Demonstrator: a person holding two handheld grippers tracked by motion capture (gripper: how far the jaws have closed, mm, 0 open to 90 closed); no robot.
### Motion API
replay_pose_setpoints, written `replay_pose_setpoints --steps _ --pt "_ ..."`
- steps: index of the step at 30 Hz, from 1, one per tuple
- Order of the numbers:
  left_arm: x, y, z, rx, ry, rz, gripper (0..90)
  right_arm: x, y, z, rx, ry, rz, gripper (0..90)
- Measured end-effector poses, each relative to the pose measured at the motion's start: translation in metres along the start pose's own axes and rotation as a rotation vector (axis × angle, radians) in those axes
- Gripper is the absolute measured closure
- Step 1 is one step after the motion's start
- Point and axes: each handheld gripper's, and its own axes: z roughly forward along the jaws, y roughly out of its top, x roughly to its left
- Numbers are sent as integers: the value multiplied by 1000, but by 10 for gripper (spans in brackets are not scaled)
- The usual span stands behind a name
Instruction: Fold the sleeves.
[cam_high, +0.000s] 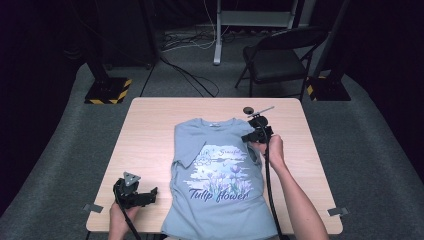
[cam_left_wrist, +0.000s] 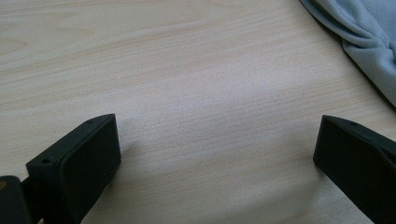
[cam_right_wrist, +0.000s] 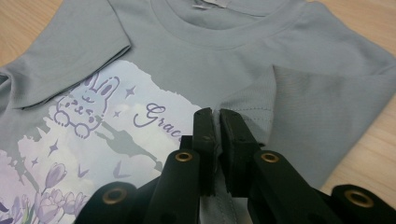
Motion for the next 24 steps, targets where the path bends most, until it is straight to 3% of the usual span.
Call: replay_pose_setpoints --steps 7,14,24 --pt "0 0 0 0 -2 1 2 10 4 14 19 17 -9 851" --pt "0 0 0 0 -3 3 2 15 5 19 18 41 -21 735" --pt "0 0 0 0 -3 3 2 4 -5 12 24 15 -6 672"
